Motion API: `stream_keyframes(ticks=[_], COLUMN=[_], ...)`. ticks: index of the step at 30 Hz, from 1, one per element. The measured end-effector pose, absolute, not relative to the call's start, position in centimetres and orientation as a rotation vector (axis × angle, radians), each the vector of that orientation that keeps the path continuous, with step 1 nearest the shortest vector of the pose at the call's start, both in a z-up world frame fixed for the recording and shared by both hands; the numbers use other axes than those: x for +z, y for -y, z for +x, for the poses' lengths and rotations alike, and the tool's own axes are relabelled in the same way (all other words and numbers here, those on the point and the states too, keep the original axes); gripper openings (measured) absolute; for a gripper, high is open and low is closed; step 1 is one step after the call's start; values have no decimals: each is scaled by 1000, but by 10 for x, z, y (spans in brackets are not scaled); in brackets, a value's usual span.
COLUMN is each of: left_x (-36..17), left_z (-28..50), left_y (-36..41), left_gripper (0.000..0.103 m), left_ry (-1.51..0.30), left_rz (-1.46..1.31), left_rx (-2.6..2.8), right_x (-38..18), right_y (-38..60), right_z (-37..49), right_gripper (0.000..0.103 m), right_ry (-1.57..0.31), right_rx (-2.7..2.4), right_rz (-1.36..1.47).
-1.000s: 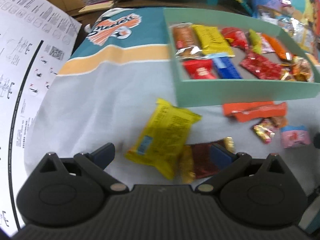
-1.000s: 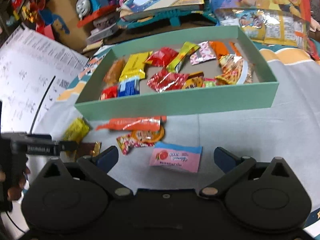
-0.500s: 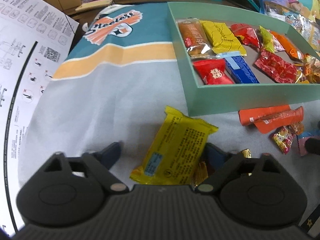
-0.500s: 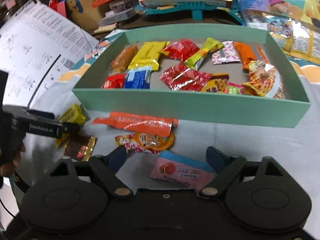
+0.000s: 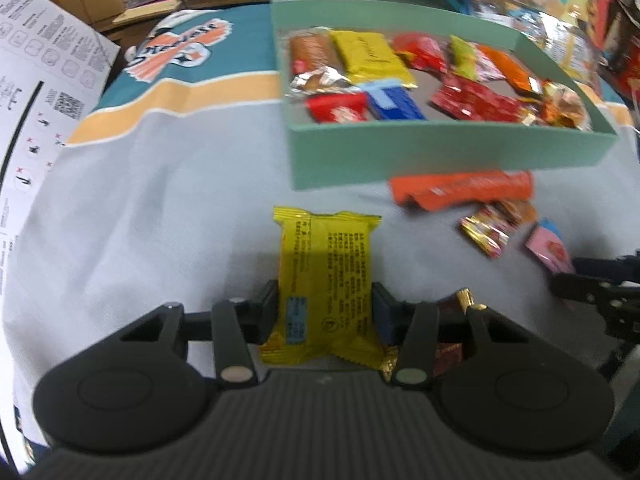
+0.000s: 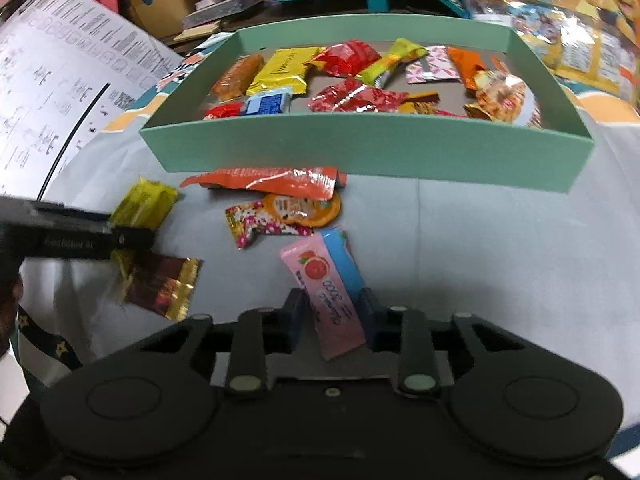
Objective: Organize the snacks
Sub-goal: 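Grasp the yellow biscuit pack with left tool while right tool grasps pink candy pack, then lower both packs into the green tray and open both tools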
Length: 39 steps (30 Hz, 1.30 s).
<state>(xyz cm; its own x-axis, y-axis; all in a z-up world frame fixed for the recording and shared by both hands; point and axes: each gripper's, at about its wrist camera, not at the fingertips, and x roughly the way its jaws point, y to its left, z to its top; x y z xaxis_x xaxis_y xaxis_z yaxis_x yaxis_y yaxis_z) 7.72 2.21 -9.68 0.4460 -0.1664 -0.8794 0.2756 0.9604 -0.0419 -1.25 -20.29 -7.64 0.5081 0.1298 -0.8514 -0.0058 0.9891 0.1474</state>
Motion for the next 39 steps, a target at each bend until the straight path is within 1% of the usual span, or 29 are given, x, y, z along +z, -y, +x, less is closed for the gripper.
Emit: stream_keyframes(ticks=[7, 9, 12, 17, 19, 21, 23, 25, 31, 39], left_x=[-95, -95, -97, -98, -99, -98, -97, -96, -88, -57], left_z=[68, 70, 72, 74, 74, 71, 71, 69, 59, 52], left_y=[-14, -15, -15, -17, -15, -13, -12, -12, -15, -13], left_gripper=[48, 54, 60, 66, 66, 47, 47, 47, 47, 47], left_ry=[-1090, -1092, -1092, -1090, -1084, -1058, -1058, -1060, -1053, -1014], left_rz=[105, 101, 108, 117, 127, 149, 138, 129, 114, 81], left_rx=[-293, -280, -269, -268, -269, -272, -265, -262, -277, -316], right_x=[-72, -72, -77, -79, -80, -79, -77, -73, -70, -47], right_y=[196, 197, 194, 183, 178, 178, 180, 183, 196, 216], right_z=[-17, -14, -9, -9, -11, -12, -12, -13, -21, -27], right_gripper=[30, 31, 34, 34, 32, 31, 24, 22, 21, 21], right_ry=[-1053, -1047, -1040, -1015, -1007, -1009, -1011, -1013, -1025, -972], right_rx=[118, 107, 101, 104, 96, 96, 99, 96, 80, 46], right_rz=[135, 138, 126, 44, 3, 9, 44, 69, 152, 205])
